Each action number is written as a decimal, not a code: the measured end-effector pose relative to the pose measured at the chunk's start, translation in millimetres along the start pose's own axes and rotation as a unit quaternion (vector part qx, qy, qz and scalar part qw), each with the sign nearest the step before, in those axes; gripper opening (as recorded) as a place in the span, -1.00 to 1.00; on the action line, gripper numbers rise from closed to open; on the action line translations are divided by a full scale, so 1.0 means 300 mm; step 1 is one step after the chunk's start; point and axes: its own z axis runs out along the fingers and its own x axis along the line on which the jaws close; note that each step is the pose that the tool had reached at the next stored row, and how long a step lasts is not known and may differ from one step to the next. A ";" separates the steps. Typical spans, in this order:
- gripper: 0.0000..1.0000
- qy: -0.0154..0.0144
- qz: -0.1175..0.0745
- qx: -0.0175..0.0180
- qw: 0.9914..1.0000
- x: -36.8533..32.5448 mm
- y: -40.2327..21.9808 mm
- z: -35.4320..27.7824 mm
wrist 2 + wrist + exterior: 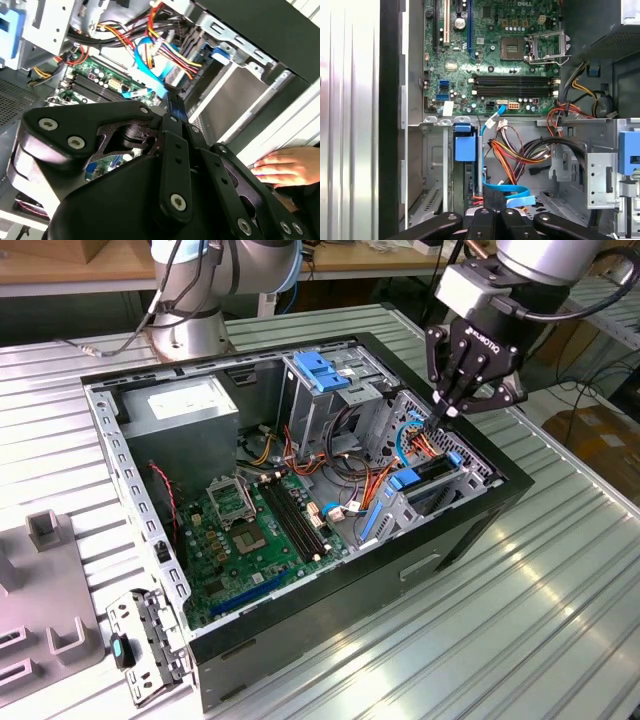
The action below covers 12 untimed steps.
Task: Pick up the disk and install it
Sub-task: 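Insert the second disk wire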
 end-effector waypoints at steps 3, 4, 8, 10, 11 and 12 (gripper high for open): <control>-0.79 0.017 0.000 -0.001 1.000 -0.033 0.000 -0.001; -0.79 0.030 0.001 -0.001 1.000 -0.044 0.000 -0.001; -0.79 0.037 0.001 -0.001 0.999 -0.055 0.000 -0.001; -0.65 0.037 0.001 -0.001 0.999 -0.062 -0.002 -0.001; -0.65 0.037 0.001 -0.001 0.999 -0.067 -0.002 -0.001; -0.65 0.037 0.001 -0.001 0.999 -0.071 -0.002 -0.001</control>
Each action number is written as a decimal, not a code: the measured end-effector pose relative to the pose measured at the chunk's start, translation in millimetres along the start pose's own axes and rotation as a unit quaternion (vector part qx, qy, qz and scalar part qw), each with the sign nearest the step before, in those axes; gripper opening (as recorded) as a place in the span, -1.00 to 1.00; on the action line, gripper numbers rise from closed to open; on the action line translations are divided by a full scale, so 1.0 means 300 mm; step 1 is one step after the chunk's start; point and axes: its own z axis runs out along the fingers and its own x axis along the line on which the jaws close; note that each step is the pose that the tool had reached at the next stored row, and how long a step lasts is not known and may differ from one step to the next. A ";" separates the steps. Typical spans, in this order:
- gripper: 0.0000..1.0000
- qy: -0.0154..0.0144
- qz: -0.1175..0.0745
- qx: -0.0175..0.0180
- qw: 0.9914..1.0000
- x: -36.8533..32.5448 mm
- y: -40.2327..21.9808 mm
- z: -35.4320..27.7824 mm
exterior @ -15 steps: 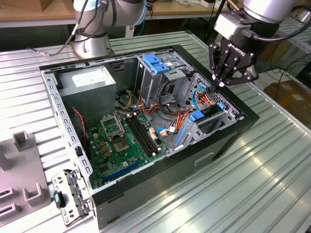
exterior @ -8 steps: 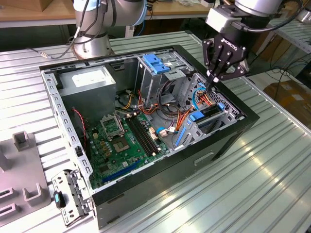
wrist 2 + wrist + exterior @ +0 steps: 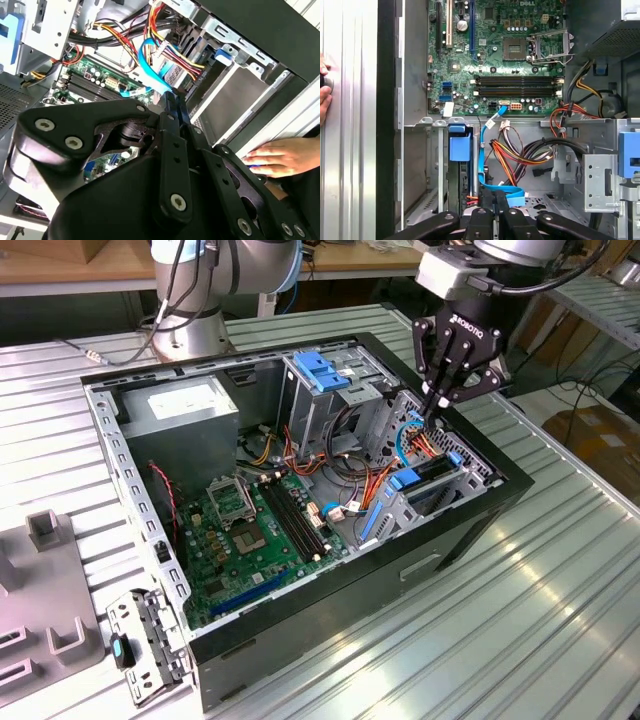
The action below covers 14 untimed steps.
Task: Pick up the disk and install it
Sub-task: 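Insert the second disk wire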
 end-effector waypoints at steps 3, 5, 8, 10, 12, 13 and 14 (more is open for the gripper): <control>-0.52 0.001 0.000 0.000 1.000 -0.008 0.000 0.000; -0.39 0.003 0.000 0.000 1.000 -0.009 0.000 0.000; -0.39 0.006 0.000 0.000 1.000 -0.012 0.000 0.000; -0.36 0.008 0.000 0.000 1.000 -0.014 0.000 0.000; -0.24 0.010 0.000 0.000 1.000 -0.018 0.000 0.003; -0.24 0.011 0.000 0.000 1.000 -0.020 0.000 0.005; -0.24 0.014 0.000 0.000 1.000 -0.026 -0.001 0.010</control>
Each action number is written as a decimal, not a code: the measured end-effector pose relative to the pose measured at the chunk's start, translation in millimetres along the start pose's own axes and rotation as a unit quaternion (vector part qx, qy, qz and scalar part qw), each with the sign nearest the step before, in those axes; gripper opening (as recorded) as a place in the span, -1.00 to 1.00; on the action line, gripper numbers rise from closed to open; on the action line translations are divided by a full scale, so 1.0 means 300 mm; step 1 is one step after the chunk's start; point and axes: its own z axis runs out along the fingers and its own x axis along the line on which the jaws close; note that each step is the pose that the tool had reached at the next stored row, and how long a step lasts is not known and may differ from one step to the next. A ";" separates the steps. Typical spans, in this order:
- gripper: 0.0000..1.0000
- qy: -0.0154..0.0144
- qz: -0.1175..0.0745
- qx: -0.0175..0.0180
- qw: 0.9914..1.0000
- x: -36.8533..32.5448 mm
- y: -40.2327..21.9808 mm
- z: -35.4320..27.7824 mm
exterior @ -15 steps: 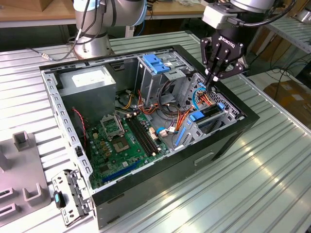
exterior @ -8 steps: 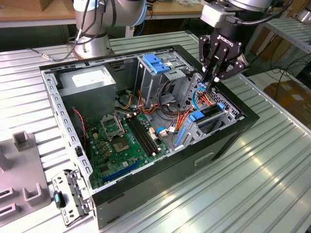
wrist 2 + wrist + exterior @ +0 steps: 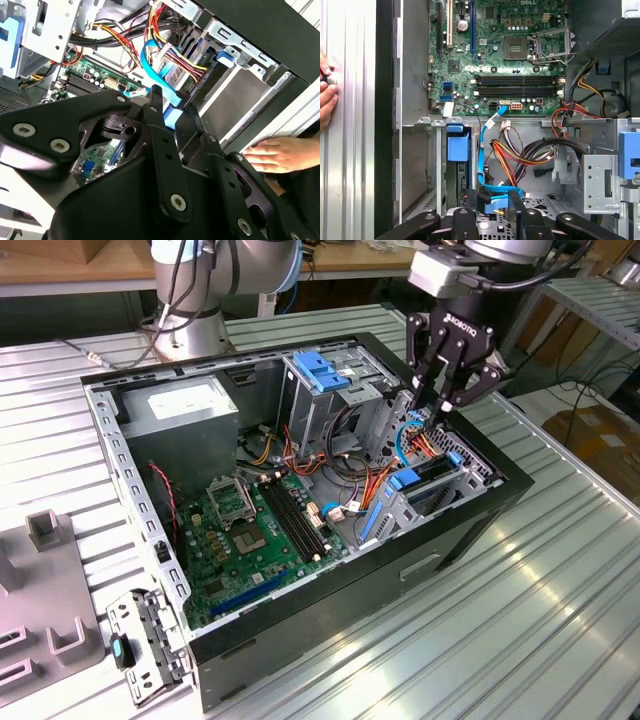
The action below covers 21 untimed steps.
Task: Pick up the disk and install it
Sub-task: 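Insert the second disk wire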
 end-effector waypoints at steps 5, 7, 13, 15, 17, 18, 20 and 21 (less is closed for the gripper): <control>-0.24 0.024 0.001 0.000 1.000 -0.020 -0.001 0.016; -0.26 0.035 0.001 0.000 0.999 -0.026 -0.001 0.021; -0.66 0.059 0.001 0.000 0.998 -0.032 -0.002 0.042; -0.63 0.066 0.002 0.000 0.998 -0.033 -0.002 0.046; -0.51 0.074 0.002 0.000 0.997 -0.033 -0.002 0.052; -0.51 0.077 0.002 0.000 0.997 -0.034 -0.002 0.055; -0.51 0.084 0.002 0.000 0.996 -0.034 -0.002 0.061; -0.54 0.087 0.002 0.000 0.996 -0.035 -0.002 0.064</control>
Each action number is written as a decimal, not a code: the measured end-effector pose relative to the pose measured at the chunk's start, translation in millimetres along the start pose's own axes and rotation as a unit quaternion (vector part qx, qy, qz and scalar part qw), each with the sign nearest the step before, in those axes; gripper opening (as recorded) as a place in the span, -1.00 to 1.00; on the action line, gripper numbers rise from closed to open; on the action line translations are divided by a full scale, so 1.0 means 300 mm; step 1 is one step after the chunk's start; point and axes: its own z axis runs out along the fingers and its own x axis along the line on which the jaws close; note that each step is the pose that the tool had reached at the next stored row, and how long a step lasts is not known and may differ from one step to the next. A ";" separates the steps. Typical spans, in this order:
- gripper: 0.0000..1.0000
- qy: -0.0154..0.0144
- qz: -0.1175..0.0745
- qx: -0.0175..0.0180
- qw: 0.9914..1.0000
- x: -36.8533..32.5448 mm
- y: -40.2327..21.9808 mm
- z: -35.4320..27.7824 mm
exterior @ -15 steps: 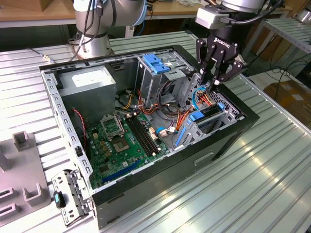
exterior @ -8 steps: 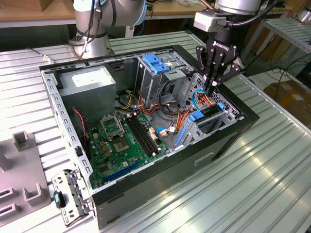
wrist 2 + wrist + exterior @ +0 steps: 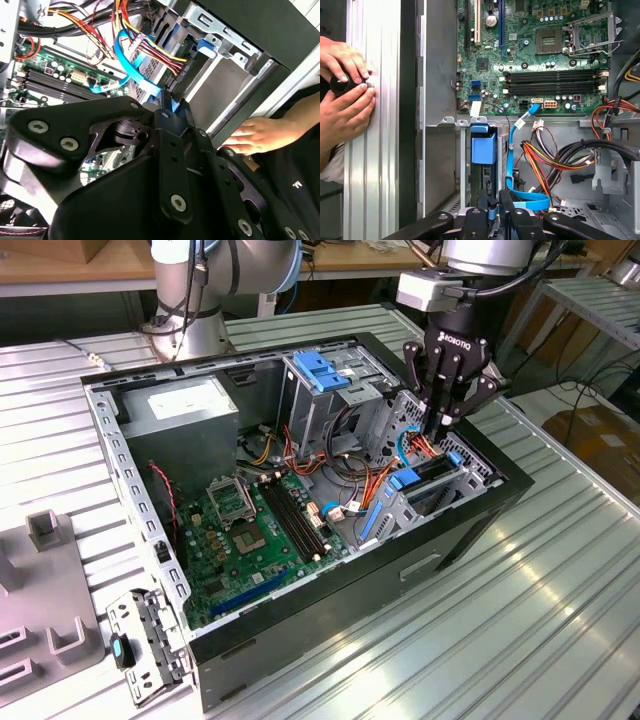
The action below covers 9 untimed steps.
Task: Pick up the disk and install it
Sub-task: 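Insert the second disk wire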
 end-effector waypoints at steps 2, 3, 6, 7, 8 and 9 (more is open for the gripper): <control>-0.68 0.003 0.000 0.000 1.000 -0.001 0.000 0.004; -0.68 0.003 0.000 0.000 1.000 -0.002 0.000 0.006; -0.68 0.004 0.000 0.001 1.000 -0.003 0.000 0.010; -0.68 0.004 0.000 0.001 1.000 -0.004 0.000 0.013; -0.68 0.004 0.001 0.002 1.000 -0.004 0.000 0.015; -0.68 0.004 0.001 0.002 1.000 -0.004 0.000 0.017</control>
